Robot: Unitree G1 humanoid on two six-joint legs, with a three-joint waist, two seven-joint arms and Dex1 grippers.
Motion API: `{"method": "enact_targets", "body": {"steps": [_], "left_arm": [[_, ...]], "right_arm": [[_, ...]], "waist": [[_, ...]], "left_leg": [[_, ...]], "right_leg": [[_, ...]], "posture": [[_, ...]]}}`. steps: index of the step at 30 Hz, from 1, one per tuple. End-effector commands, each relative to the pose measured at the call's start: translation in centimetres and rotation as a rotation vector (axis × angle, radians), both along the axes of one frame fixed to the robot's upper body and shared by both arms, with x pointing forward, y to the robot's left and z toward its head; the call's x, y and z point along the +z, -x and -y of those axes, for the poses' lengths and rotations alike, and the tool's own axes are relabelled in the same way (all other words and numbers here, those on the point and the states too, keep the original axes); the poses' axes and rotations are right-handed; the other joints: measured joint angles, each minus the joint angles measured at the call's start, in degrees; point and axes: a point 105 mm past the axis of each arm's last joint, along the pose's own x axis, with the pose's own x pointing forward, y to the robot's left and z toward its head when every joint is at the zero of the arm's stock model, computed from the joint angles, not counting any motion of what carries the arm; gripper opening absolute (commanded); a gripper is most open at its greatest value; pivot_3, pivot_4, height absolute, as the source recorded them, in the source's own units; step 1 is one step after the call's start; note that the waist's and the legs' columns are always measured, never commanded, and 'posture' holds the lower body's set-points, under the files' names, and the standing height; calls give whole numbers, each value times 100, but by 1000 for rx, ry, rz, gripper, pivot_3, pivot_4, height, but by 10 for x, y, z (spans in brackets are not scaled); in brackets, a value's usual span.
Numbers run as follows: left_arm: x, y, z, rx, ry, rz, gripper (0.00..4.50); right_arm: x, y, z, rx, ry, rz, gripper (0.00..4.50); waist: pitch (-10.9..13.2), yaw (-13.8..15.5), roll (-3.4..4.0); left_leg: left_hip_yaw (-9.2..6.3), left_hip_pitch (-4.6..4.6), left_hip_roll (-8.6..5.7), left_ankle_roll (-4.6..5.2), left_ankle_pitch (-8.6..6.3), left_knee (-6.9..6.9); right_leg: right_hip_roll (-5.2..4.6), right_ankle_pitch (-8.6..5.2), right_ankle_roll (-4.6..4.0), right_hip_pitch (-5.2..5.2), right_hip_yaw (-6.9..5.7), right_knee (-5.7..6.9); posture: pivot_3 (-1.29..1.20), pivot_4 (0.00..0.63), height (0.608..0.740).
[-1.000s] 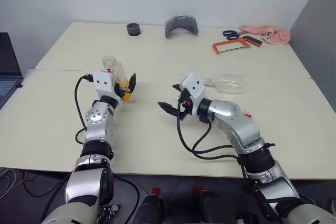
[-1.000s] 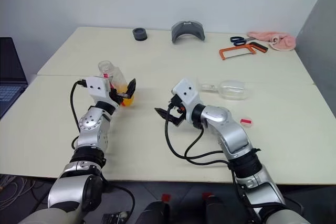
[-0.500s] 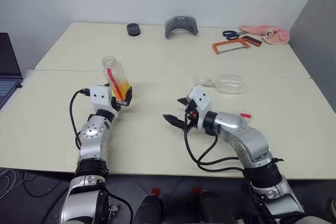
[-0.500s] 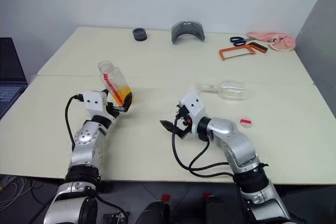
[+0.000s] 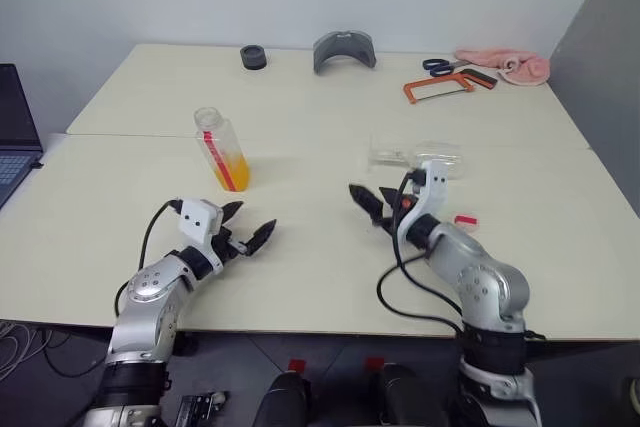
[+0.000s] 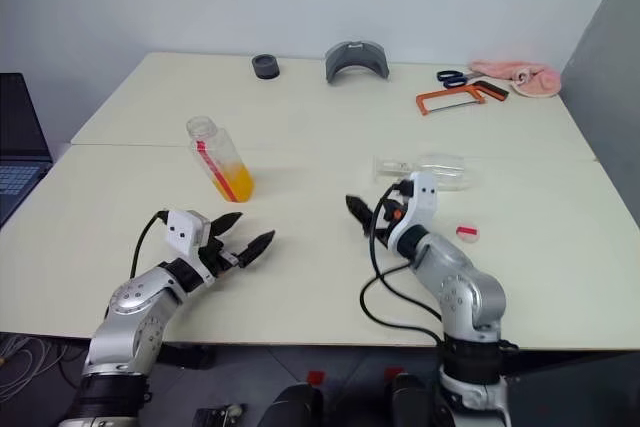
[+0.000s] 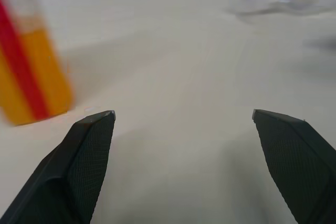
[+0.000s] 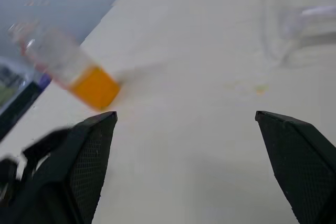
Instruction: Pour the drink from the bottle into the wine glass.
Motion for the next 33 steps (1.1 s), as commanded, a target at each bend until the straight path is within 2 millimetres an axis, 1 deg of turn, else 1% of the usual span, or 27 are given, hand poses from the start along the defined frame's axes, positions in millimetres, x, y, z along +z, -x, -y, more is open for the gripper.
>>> {"method": "enact_targets", "body": {"steps": [1,4,7,10,13,19,23,29,33], "left_arm": [[20,9,19,-170,-16,19,4494],[27,7,25,-242,-40,16,4494],[30,7,29,-289,-61,19,4494],[31,7,32,-317,-66,18,4494],[33,7,34,-332,-69,21,4494],[33,5,32,-334,-74,24,4494],[32,4,32,-345,-84,25,4494],[32,2,33,-350,-91,32,4494],[31,1,33,-352,-96,31,4494]], "right_arm": [[8,-18,0,-91,-204,-89,4500],[9,-37,-4,-151,-347,-177,4500],[8,-53,-2,-215,-435,-233,4500],[11,-62,-4,-224,-489,-251,4500],[21,-67,-16,-189,-536,-253,4500],[24,-81,-29,-199,-591,-292,4500],[21,-92,-33,-227,-595,-309,4500],[7,-106,-21,-326,-592,-313,4500],[-1,-110,-20,-359,-596,-324,4500]], "waist": [[-1,8,2],[1,15,4],[6,-43,13],[5,-110,14],[6,-154,15],[7,-204,16],[7,-236,16],[8,-238,17],[8,-254,18]], "left_leg": [[1,5,0,0,0,0],[11,6,-5,1,0,0],[49,13,-7,1,-1,-2],[63,17,-4,2,-1,-7],[67,15,1,3,-2,-13],[68,15,7,3,-2,-11],[69,15,6,3,-2,-12],[66,12,7,3,-2,-11],[70,14,7,3,-2,-11]], "right_leg": [[0,0,0,4,0,1],[-3,0,0,8,4,-1],[7,0,0,5,13,1],[15,0,-1,5,14,2],[14,-1,-3,0,17,2],[13,-1,-3,0,19,3],[12,-1,-3,0,20,2],[10,-1,-3,0,19,2],[9,-1,-3,0,21,2]], "posture": [[0,150,740],[0,150,740],[0,150,740],[0,150,740],[0,150,740],[0,150,740],[0,150,740],[0,150,740],[0,150,740]]}}
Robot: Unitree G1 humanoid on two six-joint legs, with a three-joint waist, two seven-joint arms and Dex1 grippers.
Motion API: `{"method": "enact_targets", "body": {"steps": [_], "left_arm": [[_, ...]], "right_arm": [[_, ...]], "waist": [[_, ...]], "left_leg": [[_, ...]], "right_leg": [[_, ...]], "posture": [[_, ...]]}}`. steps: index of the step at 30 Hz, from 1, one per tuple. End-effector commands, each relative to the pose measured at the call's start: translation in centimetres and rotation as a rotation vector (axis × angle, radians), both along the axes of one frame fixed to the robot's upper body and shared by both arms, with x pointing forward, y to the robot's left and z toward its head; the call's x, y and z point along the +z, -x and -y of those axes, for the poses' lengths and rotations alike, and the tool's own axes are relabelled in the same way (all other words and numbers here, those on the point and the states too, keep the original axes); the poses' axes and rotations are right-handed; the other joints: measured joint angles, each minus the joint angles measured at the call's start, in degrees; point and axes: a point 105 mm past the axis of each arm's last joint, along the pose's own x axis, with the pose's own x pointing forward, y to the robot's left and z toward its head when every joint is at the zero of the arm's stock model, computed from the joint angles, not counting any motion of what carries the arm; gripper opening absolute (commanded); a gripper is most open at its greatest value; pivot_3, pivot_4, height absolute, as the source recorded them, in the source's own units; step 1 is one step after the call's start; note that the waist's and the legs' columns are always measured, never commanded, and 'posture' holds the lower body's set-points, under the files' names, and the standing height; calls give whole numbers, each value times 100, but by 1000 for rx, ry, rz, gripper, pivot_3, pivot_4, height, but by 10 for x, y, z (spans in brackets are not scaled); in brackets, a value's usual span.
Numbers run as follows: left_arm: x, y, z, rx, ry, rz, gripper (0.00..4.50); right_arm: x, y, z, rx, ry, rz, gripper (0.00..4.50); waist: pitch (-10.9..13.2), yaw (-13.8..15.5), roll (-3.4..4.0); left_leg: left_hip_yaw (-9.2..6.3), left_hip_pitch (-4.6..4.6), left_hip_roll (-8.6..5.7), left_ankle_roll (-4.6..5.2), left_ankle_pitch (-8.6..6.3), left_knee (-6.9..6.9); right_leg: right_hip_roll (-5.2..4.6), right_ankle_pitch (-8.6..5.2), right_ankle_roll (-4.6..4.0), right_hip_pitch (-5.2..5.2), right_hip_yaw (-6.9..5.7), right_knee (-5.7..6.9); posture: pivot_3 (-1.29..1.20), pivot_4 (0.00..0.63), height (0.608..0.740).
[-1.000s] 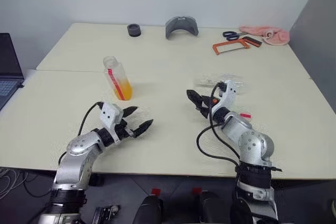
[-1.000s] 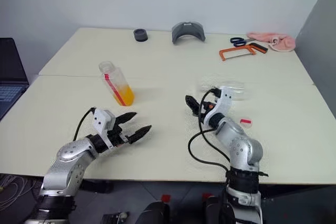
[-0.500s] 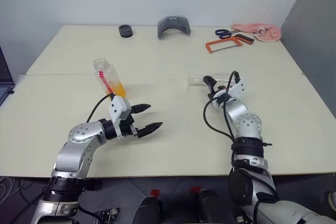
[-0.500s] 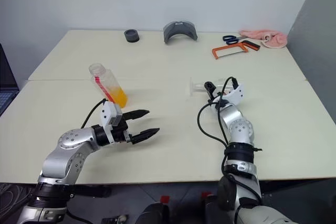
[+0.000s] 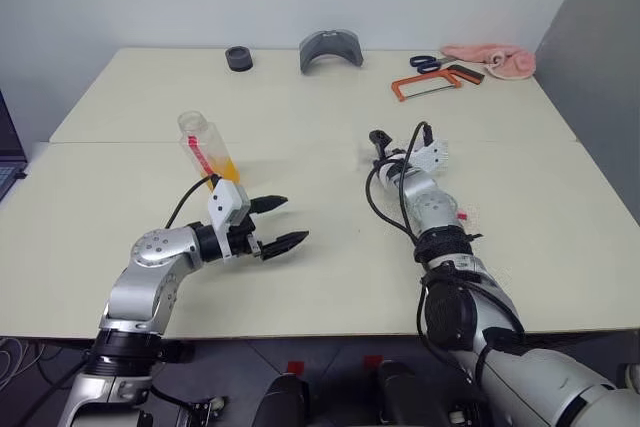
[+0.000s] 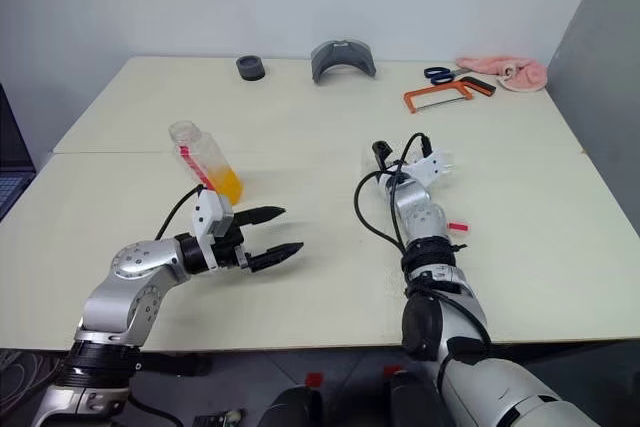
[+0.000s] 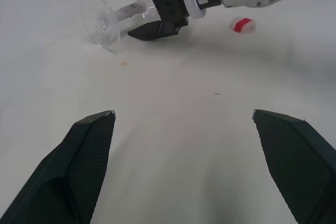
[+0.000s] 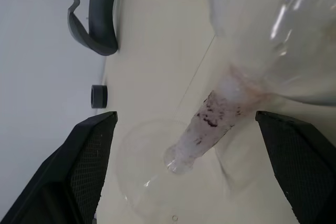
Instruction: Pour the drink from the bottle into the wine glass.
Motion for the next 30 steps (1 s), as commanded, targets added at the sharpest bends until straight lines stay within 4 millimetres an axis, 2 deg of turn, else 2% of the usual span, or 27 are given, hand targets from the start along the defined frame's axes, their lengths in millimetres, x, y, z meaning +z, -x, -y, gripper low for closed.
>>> {"method": "enact_targets", "body": {"steps": [1,2,5,9,14,16,20,23,25,28,30], "left_arm": [[5,-1,1,-18,-11,33,4494],[5,-1,2,-19,-11,33,4494],[5,-1,3,-23,-11,34,4500],[5,0,6,-29,-11,35,4500],[5,1,8,-28,-11,36,4500],[6,2,9,-25,-9,36,4500],[7,2,9,-12,1,34,4500],[7,2,9,-3,4,35,4500],[7,2,7,4,6,34,4500],[7,1,5,22,14,31,4500],[7,0,4,32,17,29,4500]], "right_arm": [[7,-2,-17,-3,-29,20,4500],[5,-3,-15,-18,-28,12,4500],[-2,-4,-12,-39,-23,-5,3860],[-7,-4,-11,-43,-22,-17,2473],[-3,-4,-17,-5,-35,22,648],[1,-3,-20,17,-30,53,145],[18,-2,-25,82,50,167,127],[36,3,-27,143,333,369,127],[39,12,-30,189,656,533,127],[19,30,-39,306,1036,703,127],[1,38,-41,359,1168,735,127]], "waist": [[0,-8,0],[0,-8,0],[0,-10,0],[0,-10,0],[0,-8,1],[-1,-4,1],[2,-4,5],[9,-6,16],[9,-9,16],[9,-9,16],[8,-8,15]], "left_leg": [[0,0,0,0,0,0],[-1,1,0,0,0,0],[-2,1,1,0,0,-1],[0,1,1,0,0,-1],[-2,2,5,0,0,-1],[-4,2,6,0,0,-1],[-6,-1,6,0,0,0],[-6,-4,5,0,0,-1],[-7,-4,3,0,0,-2],[-8,-4,-3,0,0,-2],[-9,-3,-4,-1,0,0]], "right_leg": [[1,0,0,0,0,0],[2,0,0,0,-1,0],[2,0,0,0,-1,0],[0,0,0,0,1,0],[0,0,0,1,1,1],[-2,0,0,2,0,2],[-7,0,0,2,2,-1],[-6,0,0,-1,1,-1],[-6,0,0,-3,3,-1],[-5,0,0,-5,2,-2],[-5,0,1,-4,3,-2]], "posture": [[0,150,740],[0,150,740],[0,150,740],[0,150,740],[0,150,740],[0,150,740],[0,150,740],[0,150,740],[0,150,740],[0,150,740],[0,150,740]]}}
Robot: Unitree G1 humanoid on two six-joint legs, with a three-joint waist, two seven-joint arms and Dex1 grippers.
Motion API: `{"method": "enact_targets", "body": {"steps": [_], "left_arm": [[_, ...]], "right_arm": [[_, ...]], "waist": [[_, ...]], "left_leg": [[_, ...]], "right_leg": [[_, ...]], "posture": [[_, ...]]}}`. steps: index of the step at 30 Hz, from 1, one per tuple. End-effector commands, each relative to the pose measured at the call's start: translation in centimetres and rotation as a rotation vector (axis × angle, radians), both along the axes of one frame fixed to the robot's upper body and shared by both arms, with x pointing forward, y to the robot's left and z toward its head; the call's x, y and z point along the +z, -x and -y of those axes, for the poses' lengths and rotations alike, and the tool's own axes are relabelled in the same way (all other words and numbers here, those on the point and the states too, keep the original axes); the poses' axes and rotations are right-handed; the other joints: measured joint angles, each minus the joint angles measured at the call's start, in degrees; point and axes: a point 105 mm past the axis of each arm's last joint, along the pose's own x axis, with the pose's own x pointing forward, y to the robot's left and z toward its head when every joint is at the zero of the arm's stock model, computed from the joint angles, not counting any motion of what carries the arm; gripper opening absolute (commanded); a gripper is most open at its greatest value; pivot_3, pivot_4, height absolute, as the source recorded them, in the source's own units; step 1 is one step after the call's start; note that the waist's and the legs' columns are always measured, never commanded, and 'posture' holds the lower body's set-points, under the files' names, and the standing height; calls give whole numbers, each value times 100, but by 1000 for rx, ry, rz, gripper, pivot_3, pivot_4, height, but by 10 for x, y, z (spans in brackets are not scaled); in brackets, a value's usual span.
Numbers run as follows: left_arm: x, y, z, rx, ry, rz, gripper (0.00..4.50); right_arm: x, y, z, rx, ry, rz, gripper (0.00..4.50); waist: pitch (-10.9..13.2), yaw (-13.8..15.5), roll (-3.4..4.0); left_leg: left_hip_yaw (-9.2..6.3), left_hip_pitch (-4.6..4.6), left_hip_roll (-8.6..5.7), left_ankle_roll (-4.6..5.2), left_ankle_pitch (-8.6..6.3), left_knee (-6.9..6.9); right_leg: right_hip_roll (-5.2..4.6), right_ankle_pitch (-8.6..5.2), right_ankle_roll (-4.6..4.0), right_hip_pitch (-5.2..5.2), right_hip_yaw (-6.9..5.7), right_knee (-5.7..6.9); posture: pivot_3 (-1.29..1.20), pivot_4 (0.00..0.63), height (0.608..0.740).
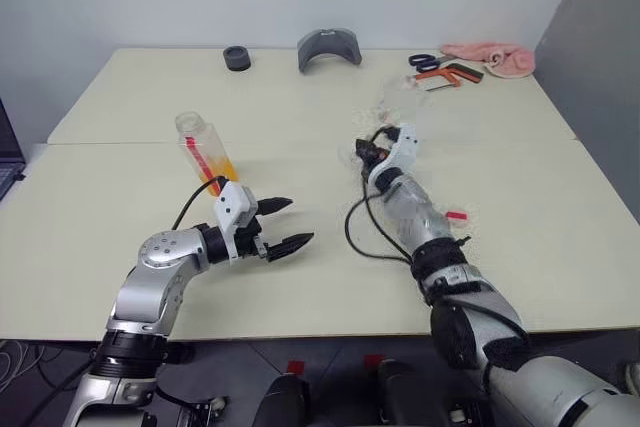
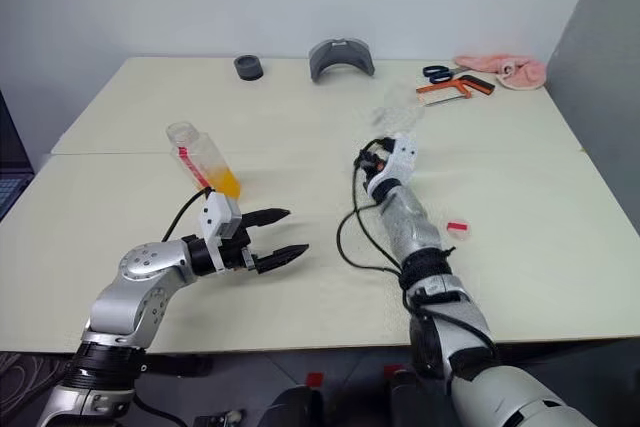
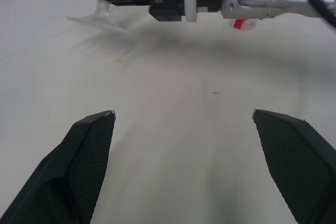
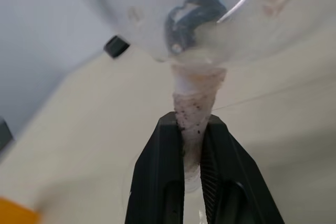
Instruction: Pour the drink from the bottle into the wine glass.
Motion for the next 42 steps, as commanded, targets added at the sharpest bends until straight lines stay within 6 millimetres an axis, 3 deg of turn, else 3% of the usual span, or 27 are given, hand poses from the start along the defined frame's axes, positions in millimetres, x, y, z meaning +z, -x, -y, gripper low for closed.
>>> {"method": "enact_targets", "body": {"steps": [1,10,17,25,29,38,42], "left_arm": [[11,0,-2,15,19,41,4500],[18,-4,-12,111,38,71,4500],[28,-3,-19,157,60,89,4500],[41,-1,-24,177,57,131,4500],[46,-1,-25,175,57,150,4500],[55,-2,-26,171,71,196,4500],[60,-1,-25,167,88,214,4500]], "right_arm": [[-7,15,-14,84,231,150,127],[-42,27,-17,137,369,152,127],[-17,15,-20,148,310,203,127],[-26,13,-27,242,292,117,127],[-27,14,-27,250,276,114,1326],[-27,19,-31,275,258,122,4483],[-27,20,-29,285,255,127,4483]], "waist": [[0,1,0],[-2,4,-3],[-2,3,-3],[-2,-3,-3],[-1,-2,-3],[-1,2,-2],[-1,3,-2]], "left_leg": [[-1,1,0,0,0,1],[-13,5,7,-1,1,2],[-16,13,7,-1,1,2],[-16,16,7,-1,1,0],[-17,16,6,-1,1,0],[-18,14,7,-2,1,0],[-19,14,7,-2,1,0]], "right_leg": [[0,0,0,0,0,0],[0,0,0,3,1,1],[1,0,0,8,2,2],[2,0,-1,8,3,2],[2,0,0,9,2,2],[-1,1,-1,8,2,2],[-1,1,-1,8,2,2]], "posture": [[0,150,740],[0,150,740],[0,150,740],[0,150,740],[0,150,740],[0,150,740],[0,150,740]]}}
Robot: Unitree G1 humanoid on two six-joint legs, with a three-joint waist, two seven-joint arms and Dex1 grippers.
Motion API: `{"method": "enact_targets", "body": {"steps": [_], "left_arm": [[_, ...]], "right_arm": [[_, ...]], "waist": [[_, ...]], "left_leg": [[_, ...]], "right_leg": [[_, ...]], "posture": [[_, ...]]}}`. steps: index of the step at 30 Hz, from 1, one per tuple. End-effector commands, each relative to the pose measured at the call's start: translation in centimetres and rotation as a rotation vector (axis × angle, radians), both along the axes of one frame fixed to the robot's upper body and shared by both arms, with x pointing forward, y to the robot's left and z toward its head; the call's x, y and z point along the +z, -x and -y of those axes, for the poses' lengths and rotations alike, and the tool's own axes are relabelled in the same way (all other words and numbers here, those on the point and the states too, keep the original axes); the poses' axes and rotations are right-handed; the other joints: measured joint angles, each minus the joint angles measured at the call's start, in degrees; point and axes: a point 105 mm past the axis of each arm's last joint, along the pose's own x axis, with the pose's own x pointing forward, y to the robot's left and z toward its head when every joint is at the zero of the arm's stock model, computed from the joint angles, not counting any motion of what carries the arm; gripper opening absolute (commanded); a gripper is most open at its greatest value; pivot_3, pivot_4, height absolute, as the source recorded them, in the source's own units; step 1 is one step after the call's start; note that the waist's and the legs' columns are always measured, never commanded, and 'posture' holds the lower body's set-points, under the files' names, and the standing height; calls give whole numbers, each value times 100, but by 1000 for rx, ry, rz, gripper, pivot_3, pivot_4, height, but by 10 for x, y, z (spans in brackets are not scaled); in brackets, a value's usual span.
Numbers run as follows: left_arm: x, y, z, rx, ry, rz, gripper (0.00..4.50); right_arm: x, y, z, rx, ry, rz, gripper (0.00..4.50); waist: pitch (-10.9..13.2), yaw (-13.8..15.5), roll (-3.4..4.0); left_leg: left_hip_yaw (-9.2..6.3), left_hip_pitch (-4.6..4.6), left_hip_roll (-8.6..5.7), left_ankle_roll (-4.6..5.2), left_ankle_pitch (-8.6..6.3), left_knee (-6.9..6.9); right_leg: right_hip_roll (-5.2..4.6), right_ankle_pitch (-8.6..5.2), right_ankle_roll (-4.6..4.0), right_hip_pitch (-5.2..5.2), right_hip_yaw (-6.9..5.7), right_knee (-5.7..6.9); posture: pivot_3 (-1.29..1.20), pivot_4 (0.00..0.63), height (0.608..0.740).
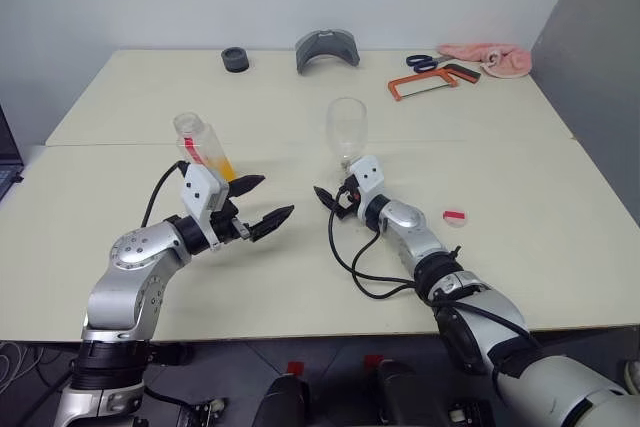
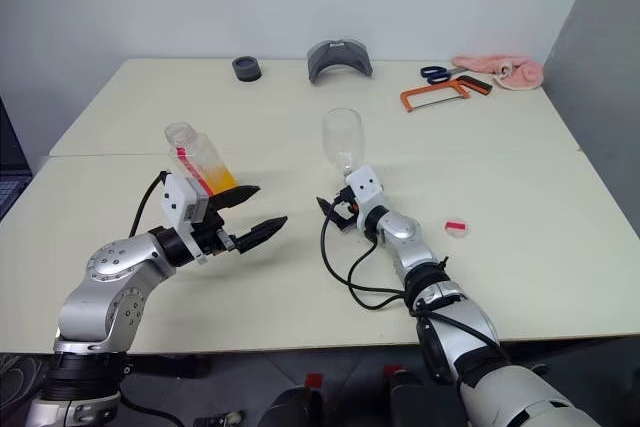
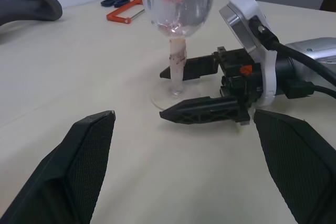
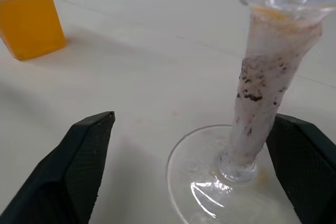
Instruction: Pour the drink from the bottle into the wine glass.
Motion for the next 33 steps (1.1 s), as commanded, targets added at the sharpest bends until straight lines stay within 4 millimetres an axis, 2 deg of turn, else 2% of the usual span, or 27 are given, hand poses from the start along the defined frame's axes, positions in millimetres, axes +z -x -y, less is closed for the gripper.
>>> {"method": "enact_targets", "body": {"steps": [1,7,12,15,18,25,29,33], "left_arm": [[24,4,2,-13,17,101,4500],[29,5,3,0,67,116,4500],[23,9,3,18,71,107,4500],[4,6,-7,122,73,67,4500],[-8,7,-15,189,63,65,4500],[-19,-4,-49,485,107,112,4500],[-17,-13,-59,568,91,150,4500],[-15,-24,-65,604,100,147,4500]], "right_arm": [[12,0,0,16,-33,40,4483],[9,5,7,37,-33,44,4483],[4,16,15,61,-22,61,4483],[1,39,23,146,18,71,4483],[7,60,31,197,56,90,4483],[39,116,37,350,102,172,4483],[51,133,32,416,88,163,4483],[53,137,28,443,112,156,4483]], "waist": [[0,1,0],[0,1,0],[0,4,0],[0,20,0],[0,78,0],[1,167,-6],[0,187,-10],[-2,219,-13]], "left_leg": [[1,0,0,0,0,0],[-2,-1,2,0,0,0],[-2,-1,2,0,0,0],[-3,-2,4,0,0,1],[-5,-5,1,1,-1,1],[-9,-4,2,1,-1,6],[-15,-7,0,1,-1,7],[-18,-6,-5,1,-1,9]], "right_leg": [[0,0,0,0,0,0],[-1,0,0,0,-1,0],[-2,0,0,1,0,0],[-5,0,0,1,0,0],[-11,0,1,2,0,-4],[-9,-1,3,5,-5,-6],[-8,-1,3,7,-11,-8],[-9,-1,3,9,-14,-9]], "posture": [[0,150,740],[0,150,740],[0,150,740],[0,150,740],[0,150,740],[0,150,740],[0,150,740],[0,150,740]]}}
